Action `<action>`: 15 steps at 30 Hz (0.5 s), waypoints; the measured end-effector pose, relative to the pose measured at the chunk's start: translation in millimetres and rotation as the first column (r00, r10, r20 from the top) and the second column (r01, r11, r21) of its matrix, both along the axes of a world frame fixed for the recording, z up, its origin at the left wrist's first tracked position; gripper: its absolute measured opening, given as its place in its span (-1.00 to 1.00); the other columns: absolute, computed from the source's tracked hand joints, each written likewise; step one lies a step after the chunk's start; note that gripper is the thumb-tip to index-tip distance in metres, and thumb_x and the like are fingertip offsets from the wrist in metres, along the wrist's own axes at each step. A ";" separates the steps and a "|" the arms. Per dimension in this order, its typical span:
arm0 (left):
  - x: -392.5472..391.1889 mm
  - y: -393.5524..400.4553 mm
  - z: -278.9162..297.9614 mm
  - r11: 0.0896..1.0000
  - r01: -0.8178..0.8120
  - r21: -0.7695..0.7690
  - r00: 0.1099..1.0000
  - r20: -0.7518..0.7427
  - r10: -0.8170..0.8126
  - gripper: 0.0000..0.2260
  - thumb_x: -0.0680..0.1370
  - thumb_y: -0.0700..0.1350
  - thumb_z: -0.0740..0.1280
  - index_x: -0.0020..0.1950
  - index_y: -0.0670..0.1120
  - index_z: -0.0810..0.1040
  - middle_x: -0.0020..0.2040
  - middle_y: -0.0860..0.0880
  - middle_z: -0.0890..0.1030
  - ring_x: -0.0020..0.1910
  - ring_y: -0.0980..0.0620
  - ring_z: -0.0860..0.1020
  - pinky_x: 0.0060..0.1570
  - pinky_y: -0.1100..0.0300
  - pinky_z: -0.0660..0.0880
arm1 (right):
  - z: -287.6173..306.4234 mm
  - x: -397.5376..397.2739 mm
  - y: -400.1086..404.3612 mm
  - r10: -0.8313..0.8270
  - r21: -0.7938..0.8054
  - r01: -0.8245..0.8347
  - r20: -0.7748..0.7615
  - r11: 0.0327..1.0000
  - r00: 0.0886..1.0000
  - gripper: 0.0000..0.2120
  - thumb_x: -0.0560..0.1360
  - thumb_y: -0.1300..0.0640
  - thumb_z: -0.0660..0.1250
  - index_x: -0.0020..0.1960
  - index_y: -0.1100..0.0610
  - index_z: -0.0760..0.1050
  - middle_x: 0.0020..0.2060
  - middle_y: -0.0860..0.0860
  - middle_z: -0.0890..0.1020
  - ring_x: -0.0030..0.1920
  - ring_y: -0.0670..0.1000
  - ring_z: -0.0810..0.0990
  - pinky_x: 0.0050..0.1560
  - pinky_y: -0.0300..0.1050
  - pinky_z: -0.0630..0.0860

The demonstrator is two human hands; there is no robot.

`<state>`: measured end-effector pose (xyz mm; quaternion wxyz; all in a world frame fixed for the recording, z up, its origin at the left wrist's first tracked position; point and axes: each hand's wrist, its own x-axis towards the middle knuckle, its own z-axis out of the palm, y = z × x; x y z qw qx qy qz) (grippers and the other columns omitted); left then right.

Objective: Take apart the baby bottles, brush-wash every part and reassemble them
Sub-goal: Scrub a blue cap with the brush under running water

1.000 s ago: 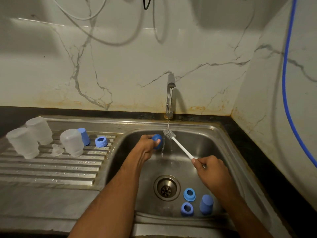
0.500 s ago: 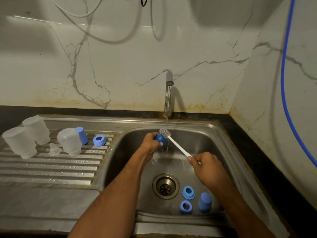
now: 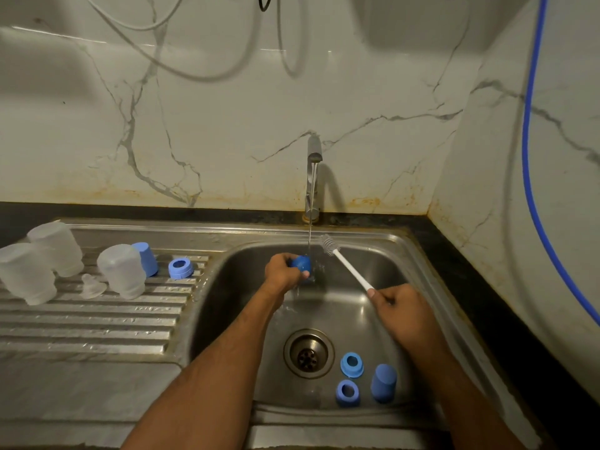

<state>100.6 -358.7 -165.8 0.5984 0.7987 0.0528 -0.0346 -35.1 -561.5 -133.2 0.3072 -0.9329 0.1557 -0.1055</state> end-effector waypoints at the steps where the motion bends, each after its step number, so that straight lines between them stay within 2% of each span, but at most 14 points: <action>1: -0.4 -1.1 0.0 0.999 0.004 0.036 0.999 0.039 -0.005 -0.57 0.43 -0.31 0.52 0.25 -0.10 0.55 0.24 -0.10 0.56 0.19 -0.05 0.56 0.21 -0.01 0.58 | 0.4 0.5 -3.0 -0.013 0.006 0.013 0.003 1.000 1.000 -0.65 0.64 -0.13 0.28 -0.12 0.09 0.66 -0.31 -0.01 0.66 -0.27 -0.08 0.60 -0.23 -0.21 0.47; 5: -1.8 -7.5 -0.3 0.983 0.049 0.175 0.982 0.171 -0.079 -0.53 0.40 -0.24 0.58 0.27 -0.10 0.56 0.24 -0.07 0.58 0.22 -0.03 0.55 0.24 0.03 0.55 | -1.2 0.6 -1.5 -0.005 -0.027 0.004 -0.013 1.000 1.000 -0.64 0.65 -0.12 0.26 -0.08 0.10 0.68 -0.24 0.04 0.70 -0.22 -0.05 0.63 -0.26 -0.27 0.39; 9: 0.5 -14.4 0.5 0.978 0.026 0.208 0.971 0.229 -0.074 -0.51 0.39 -0.22 0.58 0.28 -0.11 0.55 0.25 -0.06 0.58 0.19 0.02 0.54 0.15 0.18 0.50 | 0.6 0.4 -8.1 -0.021 0.001 0.021 -0.002 1.000 1.000 -0.63 0.66 -0.11 0.25 -0.09 0.12 0.68 -0.25 0.06 0.70 -0.21 -0.02 0.65 -0.27 -0.30 0.38; 15: 3.8 -11.0 -0.9 0.984 -0.012 0.176 0.970 0.242 -0.031 -0.50 0.38 -0.18 0.60 0.27 -0.12 0.54 0.22 -0.09 0.60 0.19 -0.03 0.58 0.20 0.06 0.58 | 0.5 4.5 -3.7 -0.009 -0.032 0.009 -0.001 0.999 1.000 -0.63 0.65 -0.13 0.25 -0.11 0.09 0.66 -0.27 0.04 0.68 -0.24 -0.05 0.63 -0.28 -0.31 0.39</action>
